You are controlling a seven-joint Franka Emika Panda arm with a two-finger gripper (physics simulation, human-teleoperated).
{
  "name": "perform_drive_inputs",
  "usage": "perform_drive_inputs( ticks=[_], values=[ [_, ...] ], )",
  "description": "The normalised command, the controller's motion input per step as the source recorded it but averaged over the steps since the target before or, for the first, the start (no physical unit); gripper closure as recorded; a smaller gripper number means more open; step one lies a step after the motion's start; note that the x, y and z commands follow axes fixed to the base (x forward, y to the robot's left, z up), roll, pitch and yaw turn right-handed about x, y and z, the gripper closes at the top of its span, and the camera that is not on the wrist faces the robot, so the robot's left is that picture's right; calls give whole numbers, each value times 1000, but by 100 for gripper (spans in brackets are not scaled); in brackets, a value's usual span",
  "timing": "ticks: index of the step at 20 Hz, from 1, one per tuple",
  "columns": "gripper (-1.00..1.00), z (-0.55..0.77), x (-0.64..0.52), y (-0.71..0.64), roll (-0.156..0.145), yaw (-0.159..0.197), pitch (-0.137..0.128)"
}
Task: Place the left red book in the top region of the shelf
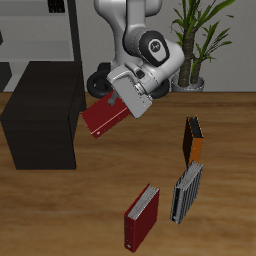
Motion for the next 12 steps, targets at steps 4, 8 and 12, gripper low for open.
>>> perform_drive_inputs(
  ticks=[4, 8, 12],
  values=[
    [100, 88, 5, -87, -22, -13, -5],
    [100, 150, 21, -86, -14, -11, -58],
    [100, 14, -15, -160, -32, -13, -3]
  ],
)
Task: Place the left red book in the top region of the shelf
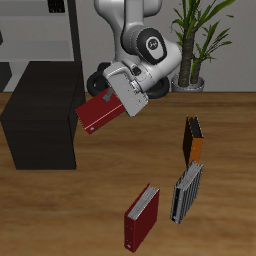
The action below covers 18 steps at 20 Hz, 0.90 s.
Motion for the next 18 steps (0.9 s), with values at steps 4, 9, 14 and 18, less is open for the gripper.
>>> perform_drive_inputs(
  ticks=[4, 9, 14, 18],
  values=[
    [100, -60, 29, -210, -34, 10, -10],
    [100, -136, 50, -274, -34, 15, 5],
    [100, -52, 17, -267, -41, 4, 7],
    [100, 20, -20, -242, -36, -7, 10]
  ],
)
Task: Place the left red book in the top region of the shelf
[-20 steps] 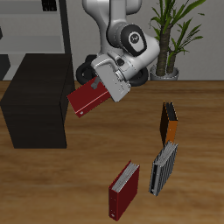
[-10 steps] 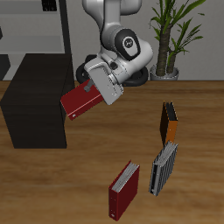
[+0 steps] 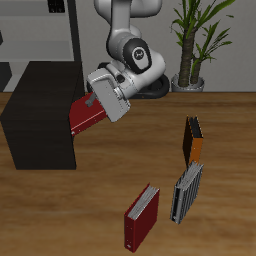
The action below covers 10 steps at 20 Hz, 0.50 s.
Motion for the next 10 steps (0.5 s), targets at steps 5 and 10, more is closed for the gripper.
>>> perform_drive_inputs(
  ticks=[5, 10],
  values=[
    [100, -3, 23, -326, -60, 3, -5],
    [100, -40, 55, -319, -41, 1, 20]
  ],
)
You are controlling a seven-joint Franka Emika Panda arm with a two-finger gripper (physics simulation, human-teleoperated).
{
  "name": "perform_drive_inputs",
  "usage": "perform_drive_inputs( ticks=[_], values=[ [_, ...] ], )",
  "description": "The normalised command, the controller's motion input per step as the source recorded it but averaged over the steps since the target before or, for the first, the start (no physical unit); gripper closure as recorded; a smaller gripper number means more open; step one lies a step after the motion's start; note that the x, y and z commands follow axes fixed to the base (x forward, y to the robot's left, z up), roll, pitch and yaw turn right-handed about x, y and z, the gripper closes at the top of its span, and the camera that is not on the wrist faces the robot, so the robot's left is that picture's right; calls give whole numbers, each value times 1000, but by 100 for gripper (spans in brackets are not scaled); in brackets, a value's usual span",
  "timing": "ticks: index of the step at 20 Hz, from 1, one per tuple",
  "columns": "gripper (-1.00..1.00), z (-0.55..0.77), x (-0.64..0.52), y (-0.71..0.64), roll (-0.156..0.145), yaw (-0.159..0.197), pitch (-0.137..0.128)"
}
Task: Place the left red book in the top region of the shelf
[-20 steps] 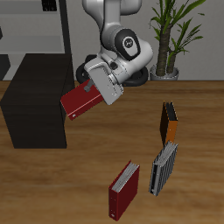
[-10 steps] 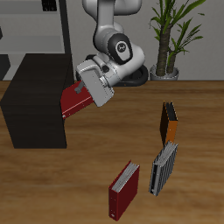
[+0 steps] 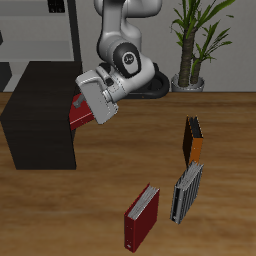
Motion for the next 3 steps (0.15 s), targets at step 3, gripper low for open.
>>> perform_drive_inputs(
  ticks=[3],
  values=[
    [100, -60, 73, -311, -39, 13, -6]
  ],
)
